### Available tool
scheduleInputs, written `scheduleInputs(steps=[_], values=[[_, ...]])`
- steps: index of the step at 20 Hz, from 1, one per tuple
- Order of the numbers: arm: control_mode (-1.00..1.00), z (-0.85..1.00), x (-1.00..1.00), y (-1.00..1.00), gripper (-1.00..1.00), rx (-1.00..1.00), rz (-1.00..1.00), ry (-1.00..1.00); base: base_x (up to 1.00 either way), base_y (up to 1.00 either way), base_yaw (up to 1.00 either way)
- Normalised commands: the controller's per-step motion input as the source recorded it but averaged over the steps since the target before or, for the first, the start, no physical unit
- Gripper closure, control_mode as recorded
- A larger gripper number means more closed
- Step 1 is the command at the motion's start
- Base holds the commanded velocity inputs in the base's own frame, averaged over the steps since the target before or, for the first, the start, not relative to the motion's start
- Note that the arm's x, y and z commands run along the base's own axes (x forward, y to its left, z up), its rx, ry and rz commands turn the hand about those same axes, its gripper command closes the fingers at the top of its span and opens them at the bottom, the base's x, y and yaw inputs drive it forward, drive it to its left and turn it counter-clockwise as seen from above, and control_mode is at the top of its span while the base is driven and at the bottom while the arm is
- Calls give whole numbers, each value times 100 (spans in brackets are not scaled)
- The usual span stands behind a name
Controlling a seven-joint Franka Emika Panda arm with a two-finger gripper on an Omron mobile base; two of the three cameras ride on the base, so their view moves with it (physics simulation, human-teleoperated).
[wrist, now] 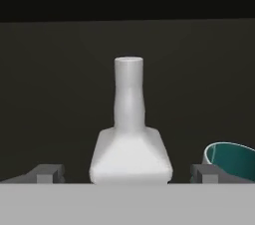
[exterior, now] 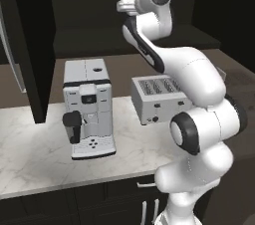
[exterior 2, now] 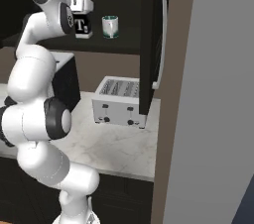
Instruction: Open the cabinet directly in front. Then move the liquor and the mug to the dining counter with the jar on it.
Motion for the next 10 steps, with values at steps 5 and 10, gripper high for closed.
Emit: scheduleInputs(steps=[5, 10], values=[[-100, 0, 36, 0, -100, 0, 0, 0, 0, 0, 0], [-100, 0, 36, 0, -100, 0, 0, 0, 0, 0, 0]])
